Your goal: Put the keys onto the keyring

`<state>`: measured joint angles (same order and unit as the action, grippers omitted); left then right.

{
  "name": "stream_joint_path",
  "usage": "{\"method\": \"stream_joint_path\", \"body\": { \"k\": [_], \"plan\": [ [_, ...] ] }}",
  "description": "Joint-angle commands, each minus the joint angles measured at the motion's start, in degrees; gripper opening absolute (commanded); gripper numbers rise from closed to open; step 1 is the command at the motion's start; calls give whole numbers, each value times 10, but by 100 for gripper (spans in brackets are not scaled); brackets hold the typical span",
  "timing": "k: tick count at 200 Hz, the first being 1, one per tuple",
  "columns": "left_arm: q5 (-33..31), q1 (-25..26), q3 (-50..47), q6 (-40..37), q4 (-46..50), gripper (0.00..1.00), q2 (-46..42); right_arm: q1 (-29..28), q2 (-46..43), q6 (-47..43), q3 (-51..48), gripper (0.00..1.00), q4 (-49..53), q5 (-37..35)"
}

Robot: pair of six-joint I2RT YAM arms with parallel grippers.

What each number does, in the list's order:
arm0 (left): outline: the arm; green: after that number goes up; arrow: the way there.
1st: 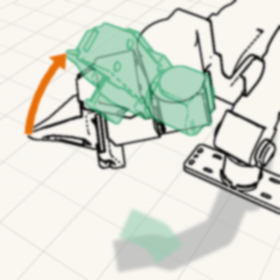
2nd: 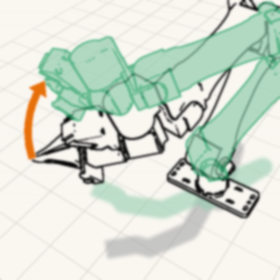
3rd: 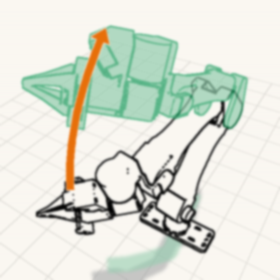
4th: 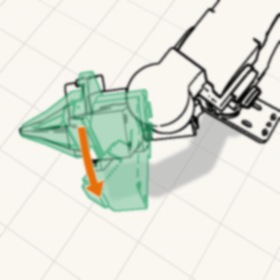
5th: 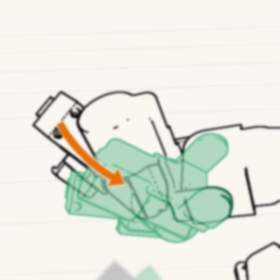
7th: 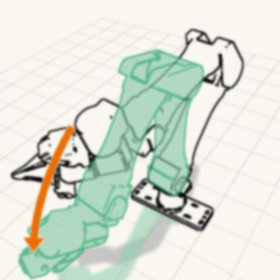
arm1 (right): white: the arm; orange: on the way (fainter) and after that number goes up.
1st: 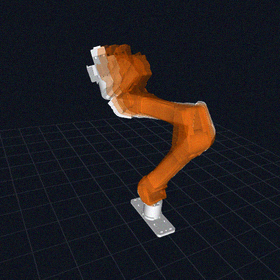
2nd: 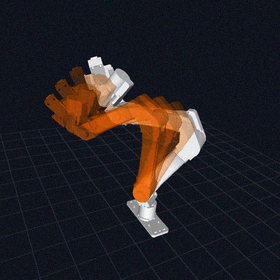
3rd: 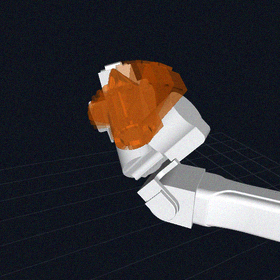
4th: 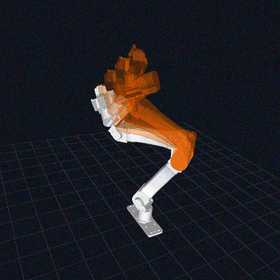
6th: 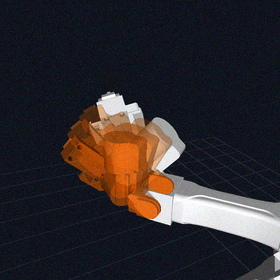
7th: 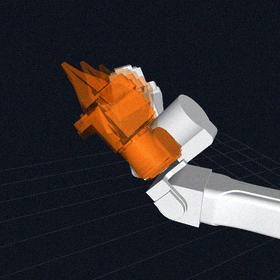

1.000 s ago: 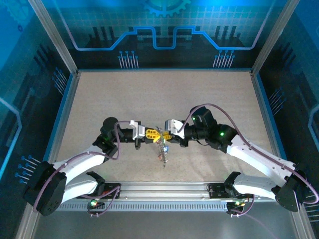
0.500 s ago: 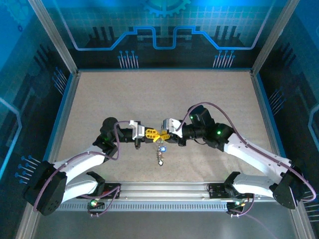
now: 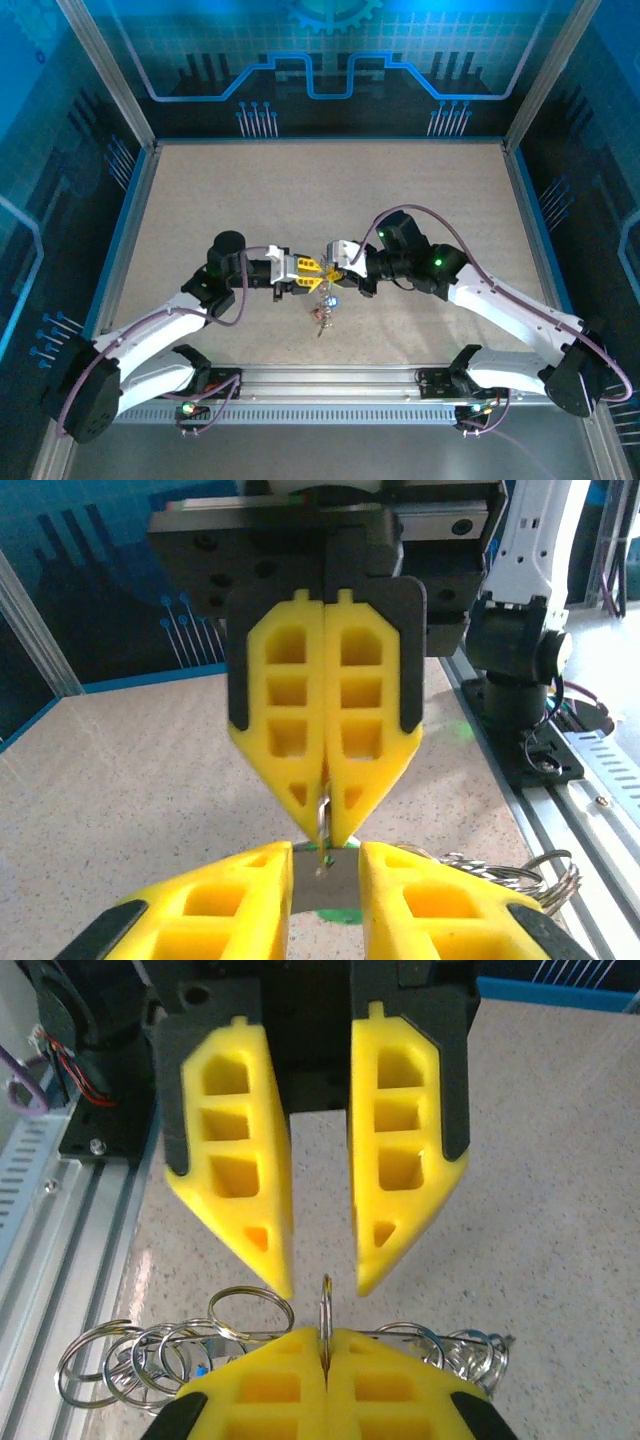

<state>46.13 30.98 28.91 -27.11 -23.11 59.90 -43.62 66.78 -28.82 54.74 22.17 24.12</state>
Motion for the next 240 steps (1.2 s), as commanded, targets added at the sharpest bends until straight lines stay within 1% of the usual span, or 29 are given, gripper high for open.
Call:
{"method": "stream_joint_path", "body": {
  "k": [1, 22, 45, 66, 112, 129, 137, 146, 165, 168, 181, 191, 201, 240],
  "plan": [
    [-65, 26, 38, -106, 169, 25, -13, -11, 5, -38, 42, 0, 53, -30],
    [-68, 28, 30, -90, 140, 25, -7, -20, 10, -43, 47, 0, 60, -42],
    [-66, 28, 38, -82, 146, 25, 3, -34, 15, -41, 48, 0, 54, -71],
    [-64, 28, 39, -62, 132, 24, 7, -47, 24, -45, 54, 0, 58, -88],
    [-55, 28, 27, -26, 82, 22, 0, -55, 27, -38, 52, 0, 47, -103],
    [-50, 28, 28, -25, 83, 16, 0, -57, 27, -35, 50, 0, 41, -104],
    [-48, 27, 29, -25, 83, 10, 1, -57, 25, -35, 48, 0, 37, -101],
    [-46, 27, 31, -27, 87, 0, 1, -57, 22, -34, 45, 0, 30, -97],
    [-42, 27, 32, -37, 95, 0, -1, -55, 13, -33, 36, 0, 15, -86],
    [-42, 28, 31, -38, 95, 0, -2, -54, 10, -31, 34, 2, 12, -84],
    [-43, 27, 28, -35, 91, 0, -6, -46, -5, -28, 18, 19, -6, -66],
    [-44, 27, 23, -28, 77, 0, -9, -39, -19, -24, 1, 26, -22, -50],
    [-44, 26, 17, -17, 58, 0, -12, -32, -33, -18, -14, 27, -34, -36],
    [-21, 21, -10, 24, -28, 0, -12, -6, -77, 10, -72, 26, -69, -8]
  ]
}}
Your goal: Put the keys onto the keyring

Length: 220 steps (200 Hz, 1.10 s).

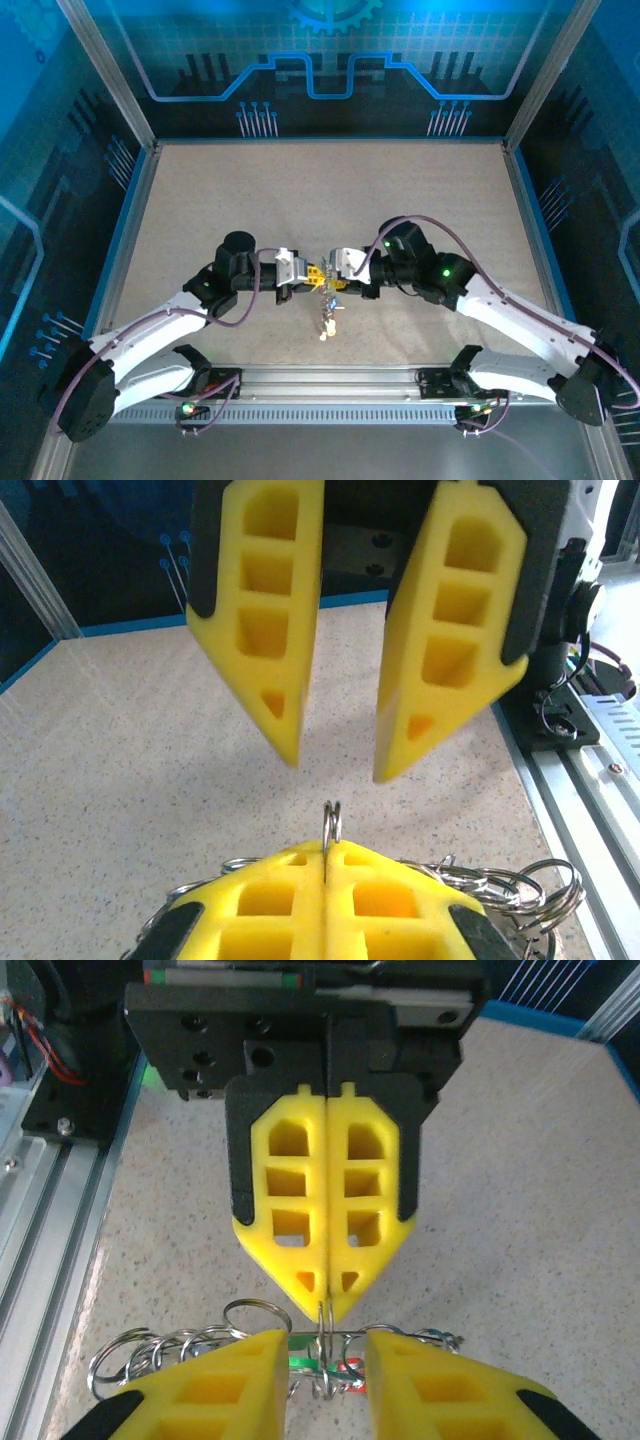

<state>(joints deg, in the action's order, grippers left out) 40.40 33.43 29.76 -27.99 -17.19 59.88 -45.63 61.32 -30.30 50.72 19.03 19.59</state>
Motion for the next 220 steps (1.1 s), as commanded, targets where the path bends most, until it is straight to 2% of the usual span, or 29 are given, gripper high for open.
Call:
{"method": "stream_joint_path", "body": {
  "k": [1, 33, 65, 79, 97, 107, 163, 220],
  "plan": [
    [37, -4, -19, 34, -90, 0, -12, 15, -24, 25, -33, 26, -38, 38],
    [73, -7, -24, 51, -132, 0, -1, 21, -29, 37, -45, 26, -44, 51],
    [77, -9, -32, 63, -164, 0, 2, 20, -22, 46, -50, 23, -60, 59],
    [80, -9, -34, 65, -170, 0, 2, 20, -18, 49, -50, 18, -66, 59],
    [86, -9, -35, 72, -183, 0, 8, 20, -7, 50, -45, 5, -68, 70],
    [86, -9, -37, 80, -198, 0, 11, 20, -2, 50, -42, 3, -68, 76],
    [82, -9, -52, 111, -262, 0, 28, 16, 17, 53, -39, 14, -85, 95],
    [85, -8, -60, 128, -302, 0, 38, 16, 30, 54, -38, 13, -96, 95]
  ]
}}
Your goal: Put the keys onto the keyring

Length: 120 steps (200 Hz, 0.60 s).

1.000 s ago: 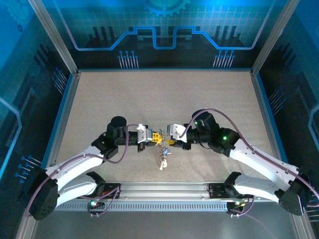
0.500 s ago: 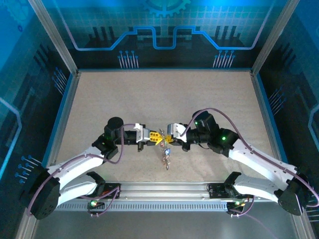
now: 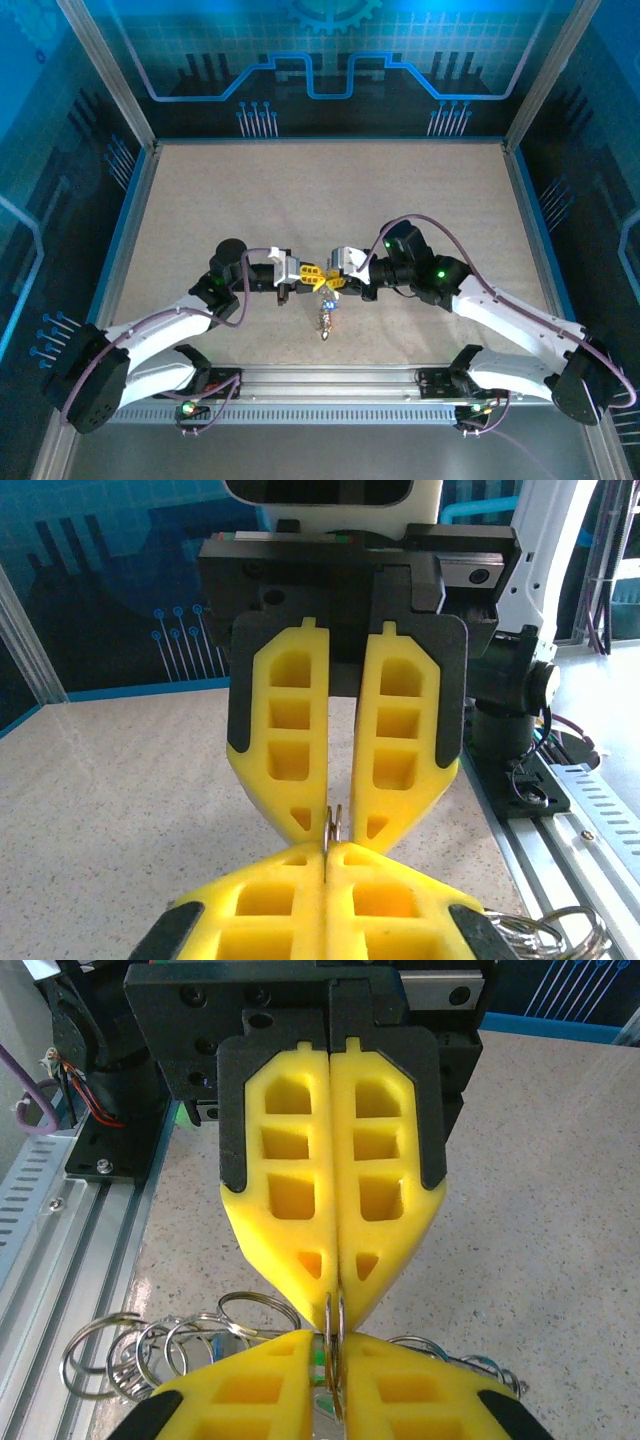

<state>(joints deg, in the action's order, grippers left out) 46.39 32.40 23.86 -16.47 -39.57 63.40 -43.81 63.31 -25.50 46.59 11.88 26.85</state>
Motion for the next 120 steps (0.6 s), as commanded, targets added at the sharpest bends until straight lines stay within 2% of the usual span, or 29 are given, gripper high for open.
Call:
{"method": "stream_joint_path", "body": {
  "k": [1, 25, 39, 52, 73, 87, 120],
  "plan": [
    [25, 1, -1, 14, -78, 0, 3, -2, 10, 5, 3, 13, -25, 22],
    [19, 1, -1, 18, -80, 0, 4, -1, 7, -3, 12, 1, -6, 15],
    [8, 2, 4, 9, -53, 2, -1, -2, 4, -13, 23, 0, 19, -2],
    [-2, 4, 16, -18, 7, 13, -10, -6, 4, -29, 35, 0, 56, -22],
    [-20, 14, 45, -86, 135, 17, -22, -24, 6, -48, 71, 0, 102, -80],
    [-33, 22, 57, -116, 186, 17, -24, -32, 8, -53, 84, 0, 125, -103],
    [-59, 24, 46, -79, 143, 18, -27, -51, 18, -62, 104, 0, 157, -146]
  ]
}}
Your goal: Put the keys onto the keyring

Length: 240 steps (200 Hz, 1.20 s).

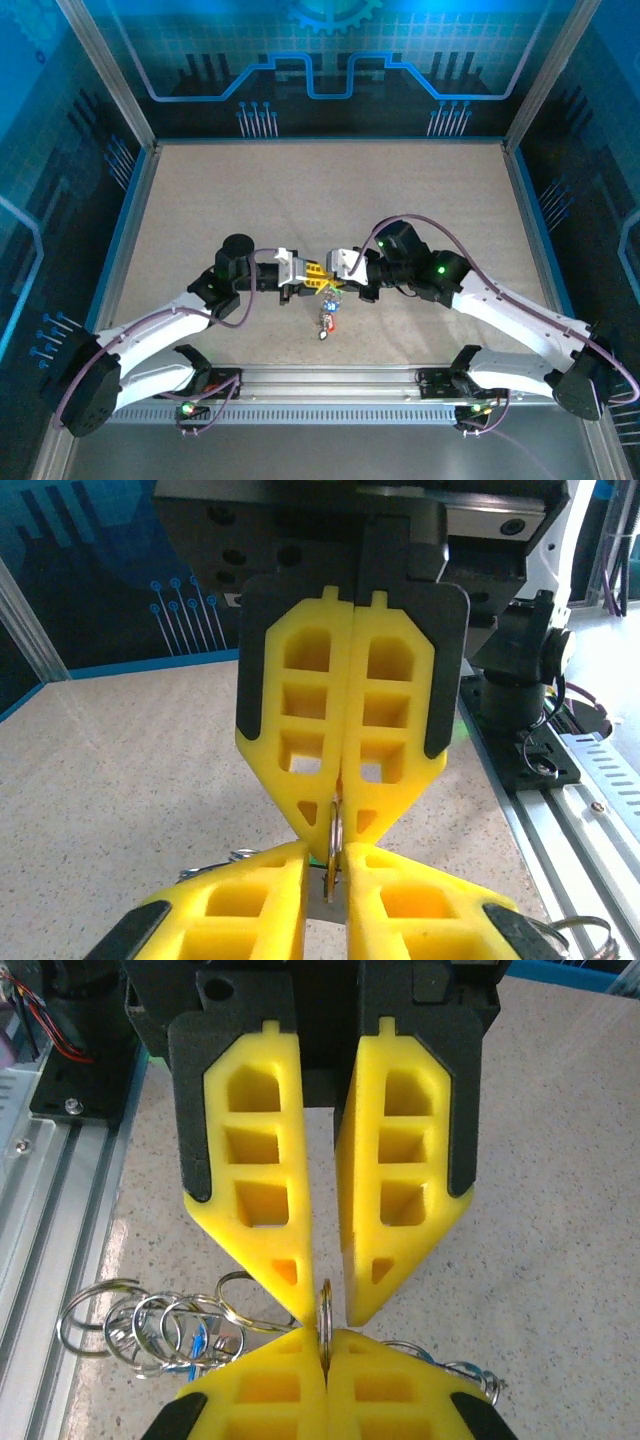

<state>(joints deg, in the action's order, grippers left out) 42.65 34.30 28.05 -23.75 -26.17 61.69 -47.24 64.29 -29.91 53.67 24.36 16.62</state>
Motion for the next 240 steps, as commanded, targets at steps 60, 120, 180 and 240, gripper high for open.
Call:
{"method": "stream_joint_path", "body": {
  "k": [60, 120, 180, 240],
  "plan": [
    [-31, 5, 3, 5, 1, 18, -11, -53, 37, -12, 57, 0, 38, -107],
    [-35, 6, 21, -17, 56, 18, -2, -42, 3, 6, 38, 0, -11, -69],
    [-16, 7, 25, -41, 78, 0, -5, -36, -12, 9, 25, 0, -16, -45],
    [23, 3, -3, -14, -10, 0, -14, 0, -38, 21, -8, 24, -25, -1]
  ]
}}
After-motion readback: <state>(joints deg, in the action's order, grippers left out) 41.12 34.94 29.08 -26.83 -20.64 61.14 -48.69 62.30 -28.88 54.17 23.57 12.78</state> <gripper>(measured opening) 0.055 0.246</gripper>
